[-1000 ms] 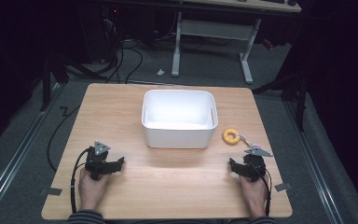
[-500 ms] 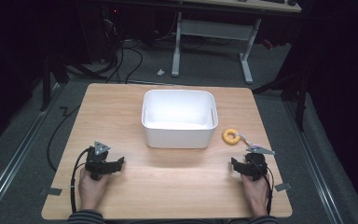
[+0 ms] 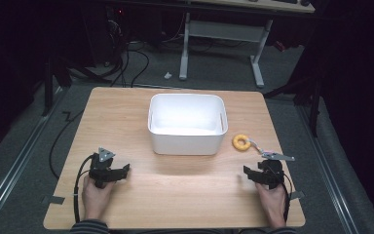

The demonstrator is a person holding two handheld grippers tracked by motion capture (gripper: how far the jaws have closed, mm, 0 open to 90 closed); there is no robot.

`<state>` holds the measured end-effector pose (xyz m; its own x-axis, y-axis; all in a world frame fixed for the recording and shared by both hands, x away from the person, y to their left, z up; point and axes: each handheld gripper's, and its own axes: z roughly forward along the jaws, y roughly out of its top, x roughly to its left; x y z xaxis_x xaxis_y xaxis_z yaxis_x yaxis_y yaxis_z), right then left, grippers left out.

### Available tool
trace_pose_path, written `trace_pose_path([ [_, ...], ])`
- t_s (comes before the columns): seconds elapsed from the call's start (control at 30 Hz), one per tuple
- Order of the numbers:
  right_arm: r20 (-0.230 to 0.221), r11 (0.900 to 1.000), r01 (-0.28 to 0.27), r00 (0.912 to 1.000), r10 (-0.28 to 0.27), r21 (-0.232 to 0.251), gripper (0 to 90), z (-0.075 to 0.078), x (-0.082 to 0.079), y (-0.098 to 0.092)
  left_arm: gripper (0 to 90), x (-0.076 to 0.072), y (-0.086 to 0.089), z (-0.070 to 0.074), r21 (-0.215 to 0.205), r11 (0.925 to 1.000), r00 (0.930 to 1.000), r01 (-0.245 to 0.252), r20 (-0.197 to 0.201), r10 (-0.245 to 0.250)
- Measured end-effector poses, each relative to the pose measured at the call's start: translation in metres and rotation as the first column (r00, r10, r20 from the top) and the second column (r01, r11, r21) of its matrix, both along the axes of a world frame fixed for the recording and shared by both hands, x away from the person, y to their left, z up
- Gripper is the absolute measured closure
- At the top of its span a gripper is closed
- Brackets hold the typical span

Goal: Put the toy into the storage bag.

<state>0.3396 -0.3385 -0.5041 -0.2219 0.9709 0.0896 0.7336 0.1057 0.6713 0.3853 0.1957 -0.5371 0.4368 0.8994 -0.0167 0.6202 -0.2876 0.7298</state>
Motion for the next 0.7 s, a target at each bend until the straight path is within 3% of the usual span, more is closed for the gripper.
trace_pose_path([
  [0.17, -0.011, 1.000, -0.010, 0.9999, 0.010, 0.014, 40.1, 0.006, 0.002, -0.003, 17.5, 0.000, 0.000, 0.000, 0.000, 1.0000, 1.0000, 0.000, 0.000, 0.000],
  [0.7, 0.001, 0.999, -0.040, 0.9992, 0.040, -0.020, 52.4, 0.038, 0.017, -0.004, 17.6, 0.000, 0.000, 0.000, 0.000, 1.0000, 1.0000, 0.000, 0.000, 0.000],
])
